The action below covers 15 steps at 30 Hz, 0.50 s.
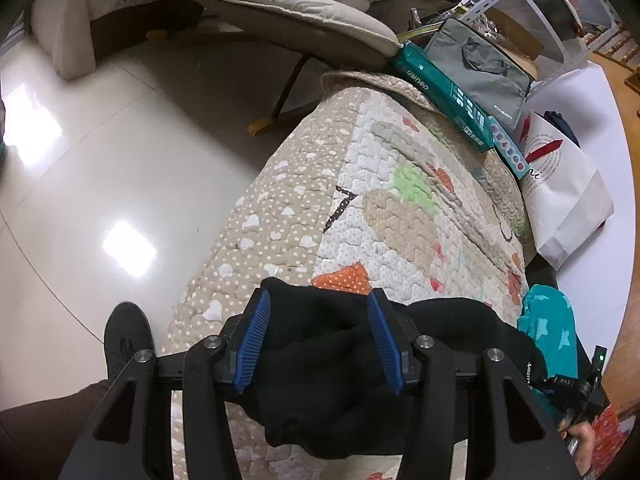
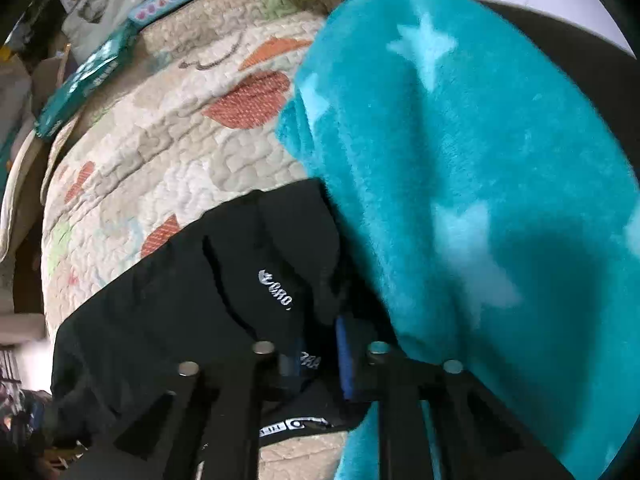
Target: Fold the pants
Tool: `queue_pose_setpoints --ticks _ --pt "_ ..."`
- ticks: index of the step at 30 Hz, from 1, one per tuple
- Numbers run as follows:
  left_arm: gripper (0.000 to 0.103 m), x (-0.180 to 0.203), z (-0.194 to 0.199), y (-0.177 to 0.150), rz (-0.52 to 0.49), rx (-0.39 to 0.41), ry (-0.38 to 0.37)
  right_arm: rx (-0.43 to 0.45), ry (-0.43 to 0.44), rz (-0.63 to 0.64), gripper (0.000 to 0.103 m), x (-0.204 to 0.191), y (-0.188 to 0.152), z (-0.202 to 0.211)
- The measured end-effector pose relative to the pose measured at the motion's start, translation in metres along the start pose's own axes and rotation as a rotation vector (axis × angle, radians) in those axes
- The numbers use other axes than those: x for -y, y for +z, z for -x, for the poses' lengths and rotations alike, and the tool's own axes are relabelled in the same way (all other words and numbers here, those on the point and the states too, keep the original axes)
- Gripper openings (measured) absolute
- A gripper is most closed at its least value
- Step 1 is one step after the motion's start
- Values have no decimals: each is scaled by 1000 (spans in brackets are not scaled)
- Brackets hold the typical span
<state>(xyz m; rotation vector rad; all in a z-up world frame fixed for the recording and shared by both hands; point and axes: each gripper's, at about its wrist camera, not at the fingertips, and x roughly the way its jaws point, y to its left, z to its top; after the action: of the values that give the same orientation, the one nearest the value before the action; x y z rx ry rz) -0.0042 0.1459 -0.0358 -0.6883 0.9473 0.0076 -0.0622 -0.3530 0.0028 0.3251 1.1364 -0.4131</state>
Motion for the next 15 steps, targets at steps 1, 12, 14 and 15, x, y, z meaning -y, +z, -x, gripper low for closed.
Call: queue_pose_setpoints --ticks 1,12,14,15 --pt "50 1 -1 0 -1 -4 1 9 -10 13 11 -3 -3 8" --pt "50 -15 15 7 44 62 89 -131 -115 -62 19 28 -31 3" --pt "50 -28 27 12 86 102 118 -139 -143 3 24 18 -33 7" --pt "50 -34 32 14 107 118 129 -121 -158 21 30 15 -35 15"
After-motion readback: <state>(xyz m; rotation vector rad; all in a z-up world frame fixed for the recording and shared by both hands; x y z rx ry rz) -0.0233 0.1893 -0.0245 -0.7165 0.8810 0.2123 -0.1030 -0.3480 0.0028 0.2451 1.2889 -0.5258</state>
